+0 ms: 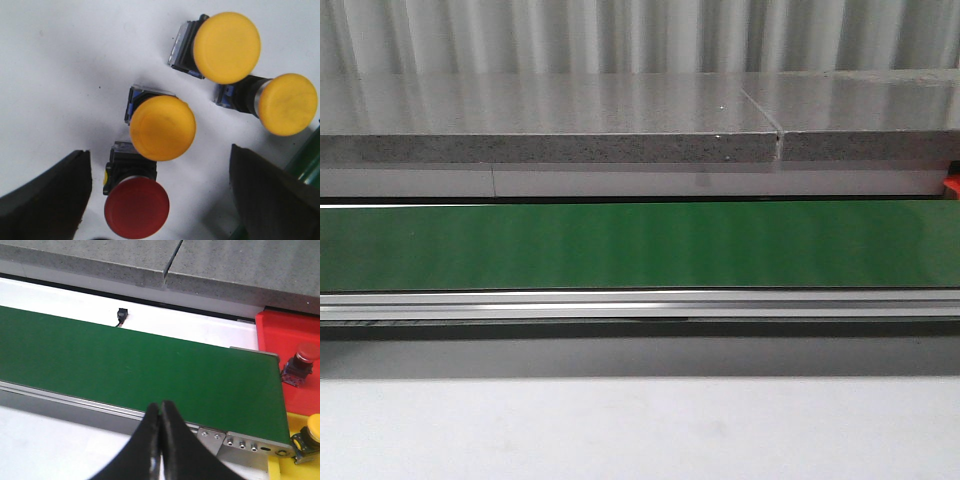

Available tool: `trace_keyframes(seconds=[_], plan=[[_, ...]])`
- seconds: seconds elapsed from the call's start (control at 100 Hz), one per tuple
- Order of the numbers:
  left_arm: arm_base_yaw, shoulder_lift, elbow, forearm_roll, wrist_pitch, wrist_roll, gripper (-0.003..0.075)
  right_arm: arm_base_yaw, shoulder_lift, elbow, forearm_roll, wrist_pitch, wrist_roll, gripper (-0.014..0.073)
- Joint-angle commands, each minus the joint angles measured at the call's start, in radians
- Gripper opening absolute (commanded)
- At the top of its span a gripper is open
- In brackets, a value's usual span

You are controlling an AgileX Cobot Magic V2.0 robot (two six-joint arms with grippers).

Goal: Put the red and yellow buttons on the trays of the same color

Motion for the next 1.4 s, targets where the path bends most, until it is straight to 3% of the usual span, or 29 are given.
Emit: trace_keyframes(seconds=[0.0,0.31,0.55,0.74,0.94,1.2,1.39], plan=[[0.003,-0.028,-0.032,-0.016,-0.021,0.002,0.0544,0.000,0.004,-0.026,-0.002,-0.069,-0.001,-0.0059],[0.003,0.002,-0.033,-0.018,-0.060,0.002,0.0536,0.000,0.004,-0.026,-0.002,-0.069,-0.001,-0.0059],[0.003,0.021,-0.033,-0.020,-0.061,0.002,0.0316,0.000,0.004,-0.026,-0.002,-0.069,-0.001,-0.0059],[0.003,0.014,-0.033,-0.020,-0.075,0.013,0.0227,0.000,0.004,-0.026,-0.002,-0.069,-0.001,-0.0059],[-0.014,-0.059,-0.033,0.022,-0.116,0.021,0.0204,0.000,0.004,-0.026,-0.002,-0.069,-0.001,-0.0059],[-0.063,-0.182,-0.024,0.073,-0.054,0.040,0.0203,0.000,0.004,-0.026,-0.002,-0.069,-0.001,-0.0059],[-0.110,-0.298,0.061,0.073,-0.061,0.068,0.0185,0.000,0.004,-0.026,-0.002,-0.069,-0.001,-0.0059]])
